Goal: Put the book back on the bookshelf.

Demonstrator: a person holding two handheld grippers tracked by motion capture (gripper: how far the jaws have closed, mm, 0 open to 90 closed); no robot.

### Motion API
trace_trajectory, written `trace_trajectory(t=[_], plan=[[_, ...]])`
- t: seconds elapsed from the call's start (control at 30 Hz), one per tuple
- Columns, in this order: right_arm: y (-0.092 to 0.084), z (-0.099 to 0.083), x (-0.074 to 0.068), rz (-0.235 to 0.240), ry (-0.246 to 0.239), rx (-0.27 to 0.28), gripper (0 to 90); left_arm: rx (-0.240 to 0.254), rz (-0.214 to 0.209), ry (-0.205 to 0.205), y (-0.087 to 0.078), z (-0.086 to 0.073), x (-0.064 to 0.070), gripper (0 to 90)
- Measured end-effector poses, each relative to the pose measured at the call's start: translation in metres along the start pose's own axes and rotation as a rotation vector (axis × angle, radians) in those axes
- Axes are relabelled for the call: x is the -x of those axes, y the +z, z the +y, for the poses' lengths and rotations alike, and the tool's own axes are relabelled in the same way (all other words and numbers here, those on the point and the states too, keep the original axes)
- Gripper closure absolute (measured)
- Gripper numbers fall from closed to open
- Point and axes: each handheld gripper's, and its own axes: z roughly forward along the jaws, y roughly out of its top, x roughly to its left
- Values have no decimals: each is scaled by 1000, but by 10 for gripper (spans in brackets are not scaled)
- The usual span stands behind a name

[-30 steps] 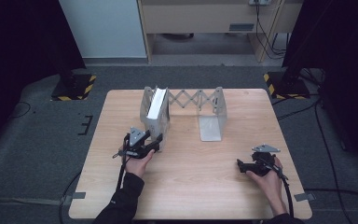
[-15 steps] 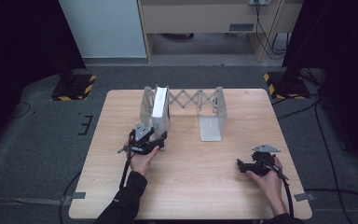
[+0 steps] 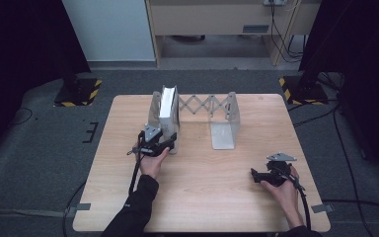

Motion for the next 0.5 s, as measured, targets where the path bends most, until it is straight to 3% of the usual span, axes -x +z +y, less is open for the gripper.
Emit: trace_trajectory(t=[0.33,0.43,0.5], plan=[[0,0,0,0,-2,1,38,34,-9,-4,8,-3,-1,415],[0,0,0,0,0,1,38,25,-22,-15,8,-3,-1,408],[0,0,0,0,-1,1,38,0,-21,-1,4,-3,1,393]])
